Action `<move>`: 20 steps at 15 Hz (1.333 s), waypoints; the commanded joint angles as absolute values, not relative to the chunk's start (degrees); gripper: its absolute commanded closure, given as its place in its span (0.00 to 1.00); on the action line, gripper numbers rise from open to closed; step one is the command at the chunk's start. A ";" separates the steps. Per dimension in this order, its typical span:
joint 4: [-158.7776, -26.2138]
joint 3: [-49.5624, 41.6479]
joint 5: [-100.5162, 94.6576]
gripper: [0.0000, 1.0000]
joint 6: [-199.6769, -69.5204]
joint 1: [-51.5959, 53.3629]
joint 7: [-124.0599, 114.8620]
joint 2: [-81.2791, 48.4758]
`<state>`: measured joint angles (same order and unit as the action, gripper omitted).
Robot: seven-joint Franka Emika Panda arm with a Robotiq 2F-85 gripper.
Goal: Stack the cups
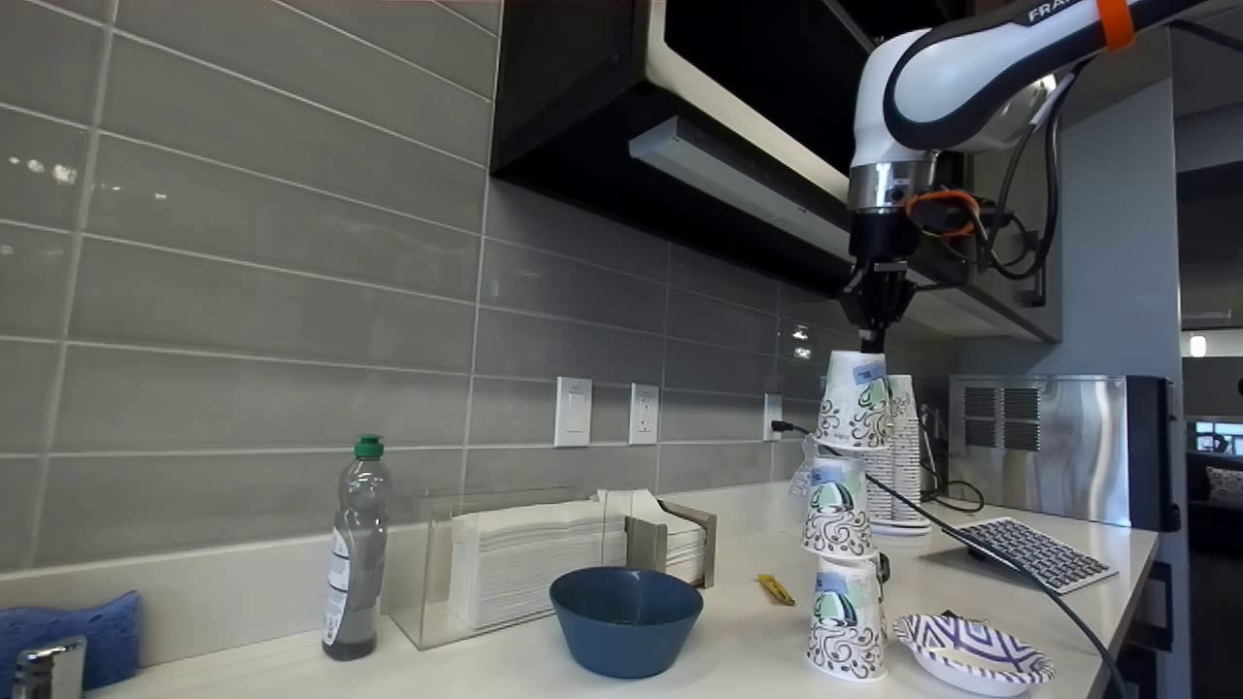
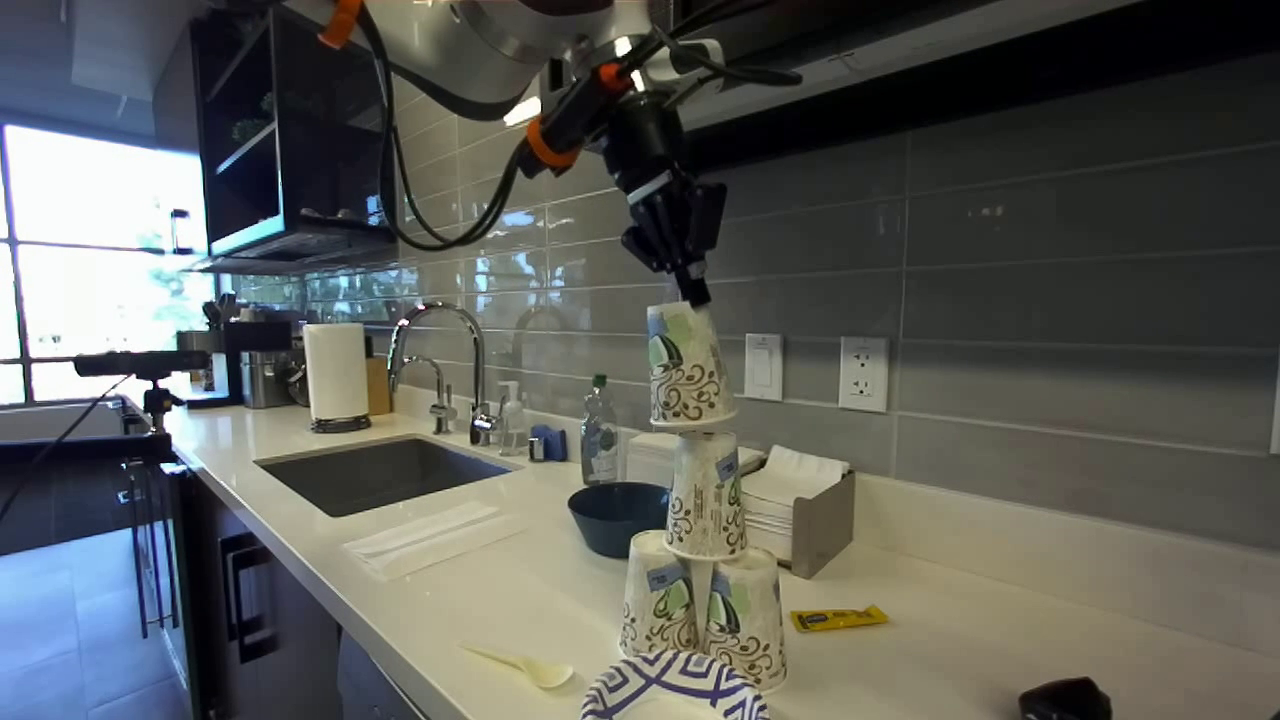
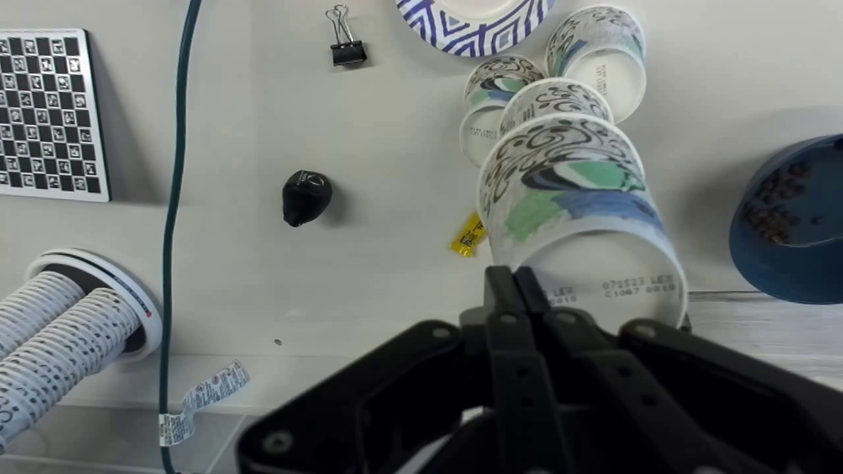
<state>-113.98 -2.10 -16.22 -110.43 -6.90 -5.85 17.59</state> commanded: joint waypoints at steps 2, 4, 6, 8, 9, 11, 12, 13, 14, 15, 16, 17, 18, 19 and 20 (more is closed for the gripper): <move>-111.51 -2.96 -15.75 0.99 -110.67 -6.47 -4.35 15.25; -111.36 -3.03 -15.57 0.99 -111.06 -6.39 -4.16 14.74; -111.27 -3.05 -15.63 0.99 -111.54 -6.38 -4.12 14.26; -111.33 -3.05 -15.88 0.99 -112.38 -6.42 -4.21 13.76; -111.36 -3.05 -16.09 0.99 -112.84 -6.48 -4.27 13.51; -111.20 -3.16 -16.08 0.99 -113.25 -6.53 -4.18 12.98; -111.16 -3.22 -16.08 0.99 -113.25 -6.55 -4.12 12.76; -111.15 -3.28 -16.04 0.99 -113.23 -6.56 -4.06 12.59; -111.15 -3.34 -16.03 0.99 -113.30 -6.57 -4.04 12.42; -111.15 -3.42 -16.05 0.99 -113.29 -6.59 -4.01 12.26; -111.19 -3.48 -16.18 0.99 -113.32 -6.63 -4.06 12.14; -111.22 -3.51 -16.44 0.99 -113.49 -6.69 -4.26 12.04; -111.21 -3.58 -16.34 0.73 -113.56 -6.71 -4.51 11.95; -111.20 -3.60 -16.56 0.72 -113.70 -6.71 -4.44 12.02; -111.17 -3.69 -16.39 0.67 -113.96 -6.69 -4.37 12.03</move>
